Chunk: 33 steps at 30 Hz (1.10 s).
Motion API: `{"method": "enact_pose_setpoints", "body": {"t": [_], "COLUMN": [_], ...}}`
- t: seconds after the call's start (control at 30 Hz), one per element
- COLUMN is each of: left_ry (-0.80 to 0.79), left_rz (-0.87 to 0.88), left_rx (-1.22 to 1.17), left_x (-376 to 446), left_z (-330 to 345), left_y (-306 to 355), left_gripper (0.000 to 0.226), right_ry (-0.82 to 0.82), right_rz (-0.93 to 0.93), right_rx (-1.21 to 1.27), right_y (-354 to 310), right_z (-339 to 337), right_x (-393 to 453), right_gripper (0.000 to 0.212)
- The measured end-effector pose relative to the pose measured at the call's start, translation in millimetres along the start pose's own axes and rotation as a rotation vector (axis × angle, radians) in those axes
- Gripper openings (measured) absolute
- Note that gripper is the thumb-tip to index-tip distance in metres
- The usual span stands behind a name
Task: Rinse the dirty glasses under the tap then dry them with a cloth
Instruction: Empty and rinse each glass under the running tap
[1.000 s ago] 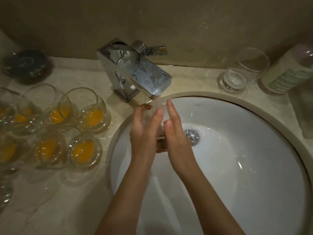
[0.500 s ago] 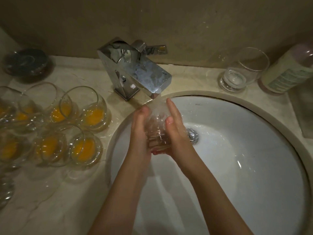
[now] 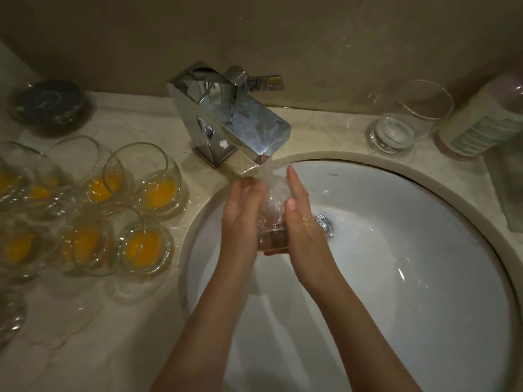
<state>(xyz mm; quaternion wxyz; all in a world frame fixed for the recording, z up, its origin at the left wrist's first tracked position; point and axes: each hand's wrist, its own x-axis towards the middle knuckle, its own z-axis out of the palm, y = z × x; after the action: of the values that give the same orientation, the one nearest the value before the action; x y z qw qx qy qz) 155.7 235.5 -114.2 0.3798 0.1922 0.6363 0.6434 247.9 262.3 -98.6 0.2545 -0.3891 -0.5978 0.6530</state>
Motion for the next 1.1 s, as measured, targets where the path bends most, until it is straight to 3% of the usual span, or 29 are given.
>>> {"method": "enact_pose_setpoints", "body": {"t": [0.1,0.17,0.23,0.3,0.4,0.5,0.57,0.63,0.7,0.77,0.9,1.0,1.1], "left_ry": [0.023,0.01,-0.057,-0.049,0.076,0.092,0.056,0.002,-0.02,0.04,0.08,0.017,-0.162], "left_rz": [0.108,-0.003,-0.225,-0.271,-0.036,0.115,0.056,-0.177,-0.355,-0.289,0.043,-0.134,-0.332], "left_rx": [0.21,0.082,-0.176,-0.205,0.014,0.278,0.281,0.029,-0.189,-0.117,0.191,0.08,-0.067], "left_x": [-3,-3,-2,-3,-5,-8,-8,-7,-5,-7,-7,-6,-9], "left_z": [2,1,0,0,2,2,1,2,2,3,1,-3,-12], "left_y": [1,4,7,8,7,5,3,7,9,8,2,2,2], "left_gripper": [0.023,0.029,0.051,0.056,0.041,0.047,0.041,0.029,0.035,0.038,0.062,0.062,0.053], "right_ry": [-0.001,-0.007,-0.017,-0.022,-0.005,-0.003,0.006,0.0,0.01,0.037,0.024,0.01,0.011], "right_rz": [-0.021,0.008,0.072,0.113,0.08,0.018,0.038,0.131,0.164,0.12,0.02,0.054,0.121], "right_rx": [-0.046,0.016,0.158,0.244,0.088,-0.006,0.061,0.213,0.281,0.15,-0.082,-0.042,0.048], "right_y": [3,3,4,6,4,3,3,4,4,5,0,2,4], "right_z": [0,1,2,3,1,-1,-2,-1,0,0,3,2,-2], "right_x": [-2,0,4,6,3,0,1,4,5,4,1,4,6], "right_gripper": [0.038,0.036,0.038,0.04,0.038,0.037,0.038,0.037,0.036,0.034,0.039,0.043,0.053]}}
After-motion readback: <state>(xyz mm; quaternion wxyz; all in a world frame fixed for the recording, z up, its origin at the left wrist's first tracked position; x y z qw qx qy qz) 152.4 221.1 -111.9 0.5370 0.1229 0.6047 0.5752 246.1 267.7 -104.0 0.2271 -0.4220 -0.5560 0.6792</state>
